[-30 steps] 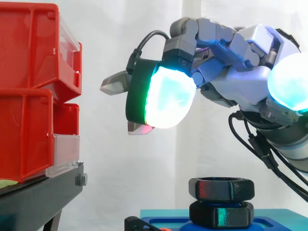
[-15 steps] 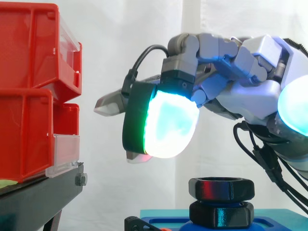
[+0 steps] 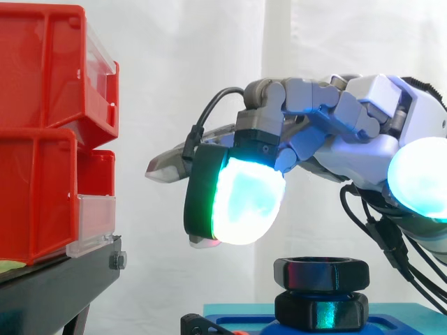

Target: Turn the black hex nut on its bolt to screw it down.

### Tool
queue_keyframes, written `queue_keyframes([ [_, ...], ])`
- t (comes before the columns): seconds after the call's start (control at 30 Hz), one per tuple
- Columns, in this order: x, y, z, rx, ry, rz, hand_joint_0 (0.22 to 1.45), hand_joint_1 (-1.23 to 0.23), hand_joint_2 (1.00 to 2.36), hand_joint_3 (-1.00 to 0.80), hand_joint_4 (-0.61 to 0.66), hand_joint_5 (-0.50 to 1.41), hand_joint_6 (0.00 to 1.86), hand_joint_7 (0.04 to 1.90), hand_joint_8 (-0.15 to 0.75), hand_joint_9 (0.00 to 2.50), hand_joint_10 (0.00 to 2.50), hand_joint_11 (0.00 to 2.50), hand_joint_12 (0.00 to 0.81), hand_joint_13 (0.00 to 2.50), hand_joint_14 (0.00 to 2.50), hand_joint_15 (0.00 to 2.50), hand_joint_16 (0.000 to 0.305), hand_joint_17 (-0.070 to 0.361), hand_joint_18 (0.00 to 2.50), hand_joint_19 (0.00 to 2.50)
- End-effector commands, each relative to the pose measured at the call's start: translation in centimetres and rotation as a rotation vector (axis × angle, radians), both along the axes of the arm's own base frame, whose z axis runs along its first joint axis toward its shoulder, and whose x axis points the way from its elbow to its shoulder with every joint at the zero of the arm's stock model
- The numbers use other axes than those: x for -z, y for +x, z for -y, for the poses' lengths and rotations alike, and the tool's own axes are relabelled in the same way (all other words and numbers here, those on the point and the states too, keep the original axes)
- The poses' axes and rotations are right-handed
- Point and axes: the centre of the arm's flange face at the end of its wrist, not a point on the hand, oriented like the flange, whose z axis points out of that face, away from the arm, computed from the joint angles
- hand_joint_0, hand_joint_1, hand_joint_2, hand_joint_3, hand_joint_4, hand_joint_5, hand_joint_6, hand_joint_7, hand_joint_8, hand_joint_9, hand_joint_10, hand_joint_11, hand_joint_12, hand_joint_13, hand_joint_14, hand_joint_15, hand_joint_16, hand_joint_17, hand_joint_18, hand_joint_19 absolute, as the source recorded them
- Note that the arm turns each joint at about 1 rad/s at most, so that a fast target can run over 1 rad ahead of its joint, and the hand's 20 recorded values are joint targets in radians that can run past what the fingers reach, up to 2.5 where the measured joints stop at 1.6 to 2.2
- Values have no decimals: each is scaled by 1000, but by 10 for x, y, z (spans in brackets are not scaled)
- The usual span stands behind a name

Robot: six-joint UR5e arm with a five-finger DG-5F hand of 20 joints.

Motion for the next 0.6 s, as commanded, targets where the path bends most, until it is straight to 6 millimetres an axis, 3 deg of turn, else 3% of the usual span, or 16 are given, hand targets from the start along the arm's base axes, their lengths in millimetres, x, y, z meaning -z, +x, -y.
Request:
queue_keyframes([
  [0.0,0,-1,4,9,-6,4,510,-144,1000,-500,140,-38,502,1316,292,1028,10,221,358,671,5,144,50,112,594,261],
  [0.33,6,-5,14,20,-10,-1,511,-145,1000,-500,154,-27,500,1433,292,1034,9,231,358,675,5,150,50,112,594,262],
  [0.57,7,-7,21,21,-22,3,510,-146,1000,-500,158,-35,552,1355,296,1041,7,230,359,681,5,145,50,112,600,259],
])
